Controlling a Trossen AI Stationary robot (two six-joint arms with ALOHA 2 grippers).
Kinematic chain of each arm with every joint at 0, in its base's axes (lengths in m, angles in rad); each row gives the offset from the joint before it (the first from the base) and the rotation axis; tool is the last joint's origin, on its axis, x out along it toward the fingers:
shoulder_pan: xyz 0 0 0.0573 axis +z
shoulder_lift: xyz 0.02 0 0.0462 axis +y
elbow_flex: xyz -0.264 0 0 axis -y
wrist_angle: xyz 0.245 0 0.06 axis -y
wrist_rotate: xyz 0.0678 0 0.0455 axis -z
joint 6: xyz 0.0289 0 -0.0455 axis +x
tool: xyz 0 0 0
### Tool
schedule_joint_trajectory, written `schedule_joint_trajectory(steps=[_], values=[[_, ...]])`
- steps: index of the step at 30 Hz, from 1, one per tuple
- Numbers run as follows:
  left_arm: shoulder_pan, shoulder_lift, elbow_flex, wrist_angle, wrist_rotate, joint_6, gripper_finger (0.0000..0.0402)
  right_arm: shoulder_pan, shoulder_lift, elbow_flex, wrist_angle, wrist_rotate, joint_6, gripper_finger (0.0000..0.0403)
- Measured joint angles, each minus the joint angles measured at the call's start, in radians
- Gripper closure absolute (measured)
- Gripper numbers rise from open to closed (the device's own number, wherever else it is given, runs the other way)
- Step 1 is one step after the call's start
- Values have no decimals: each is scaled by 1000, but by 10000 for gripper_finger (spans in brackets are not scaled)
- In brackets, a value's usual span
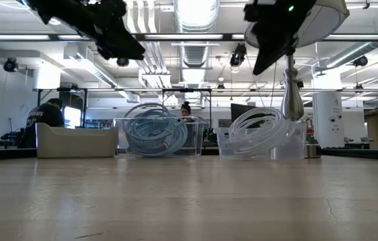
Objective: Pick & Place USB Port
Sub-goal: Return to Home Position
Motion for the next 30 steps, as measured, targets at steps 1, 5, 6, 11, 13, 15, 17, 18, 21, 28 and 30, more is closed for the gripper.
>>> schedule_joint_trajectory(steps=[1,5,6,11,13,15,17,18,21,28,30], values=[[-3,-20,-10,2,0,0,176,14,-24,-10,5,-69,-36,309],[-18,-110,-73,17,0,-6,178,57,-118,-80,106,-286,-181,319],[-20,-134,-96,21,0,-13,178,64,-143,-106,148,-332,-219,321],[-22,-259,-222,111,1,-59,178,67,-270,-275,423,-647,-425,330],[-22,-311,-274,148,1,-59,178,59,-322,-354,554,-773,-493,333],[-22,-367,-326,174,6,-53,178,45,-376,-433,674,-872,-533,335],[-22,-419,-372,190,6,-53,178,30,-428,-508,767,-911,-537,335],[-22,-445,-391,192,6,-53,178,23,-454,-543,801,-911,-531,334],[-22,-520,-449,228,6,-56,178,-5,-537,-639,893,-910,-497,330],[-22,-655,-553,300,6,-62,178,-68,-709,-834,1093,-917,-435,321],[-22,-684,-579,318,6,-65,178,-75,-749,-874,1109,-918,-426,319]])
